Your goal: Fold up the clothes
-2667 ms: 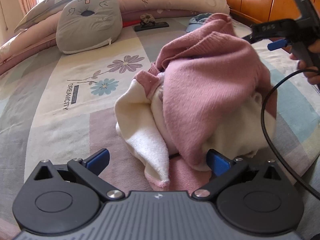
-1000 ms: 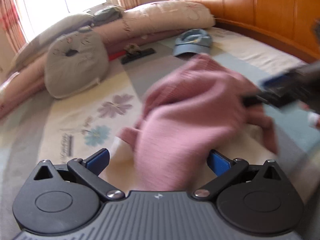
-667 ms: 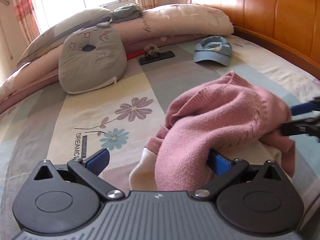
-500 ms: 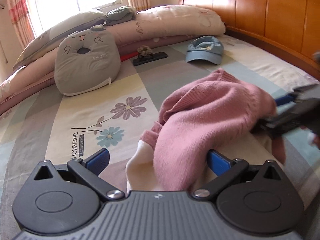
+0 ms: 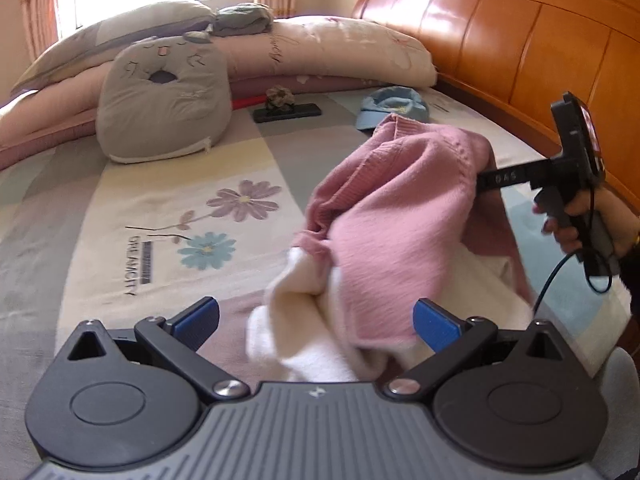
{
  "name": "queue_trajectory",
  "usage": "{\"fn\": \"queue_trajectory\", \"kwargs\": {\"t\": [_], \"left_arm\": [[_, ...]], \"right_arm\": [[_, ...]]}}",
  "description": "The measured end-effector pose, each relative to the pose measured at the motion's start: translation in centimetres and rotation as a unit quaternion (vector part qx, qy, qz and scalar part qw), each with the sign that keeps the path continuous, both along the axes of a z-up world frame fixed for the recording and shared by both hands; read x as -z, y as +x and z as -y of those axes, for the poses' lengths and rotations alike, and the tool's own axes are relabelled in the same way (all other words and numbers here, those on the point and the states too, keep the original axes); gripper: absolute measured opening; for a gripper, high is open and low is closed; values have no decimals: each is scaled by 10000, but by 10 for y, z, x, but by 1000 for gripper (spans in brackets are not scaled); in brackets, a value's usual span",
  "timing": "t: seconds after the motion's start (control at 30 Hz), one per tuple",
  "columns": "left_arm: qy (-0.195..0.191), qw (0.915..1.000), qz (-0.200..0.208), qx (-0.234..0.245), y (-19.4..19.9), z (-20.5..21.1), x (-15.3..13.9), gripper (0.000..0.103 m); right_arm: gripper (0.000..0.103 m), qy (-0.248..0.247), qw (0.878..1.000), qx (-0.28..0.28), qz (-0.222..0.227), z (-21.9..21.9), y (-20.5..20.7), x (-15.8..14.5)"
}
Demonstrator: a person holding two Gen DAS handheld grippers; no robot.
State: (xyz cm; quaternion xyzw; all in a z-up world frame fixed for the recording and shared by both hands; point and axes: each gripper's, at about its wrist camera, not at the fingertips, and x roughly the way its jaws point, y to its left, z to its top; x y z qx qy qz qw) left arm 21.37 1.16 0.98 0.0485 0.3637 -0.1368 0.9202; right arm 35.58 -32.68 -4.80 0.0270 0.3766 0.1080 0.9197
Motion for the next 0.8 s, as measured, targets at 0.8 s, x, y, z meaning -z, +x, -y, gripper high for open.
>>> {"fn": "queue_trajectory", "kwargs": {"t": [0.8], "left_arm": [[4,9995,-260,-174,40,-13,39,102]], "right_arm": [[102,829,9870,-1034,-907,16,70,42]]}}
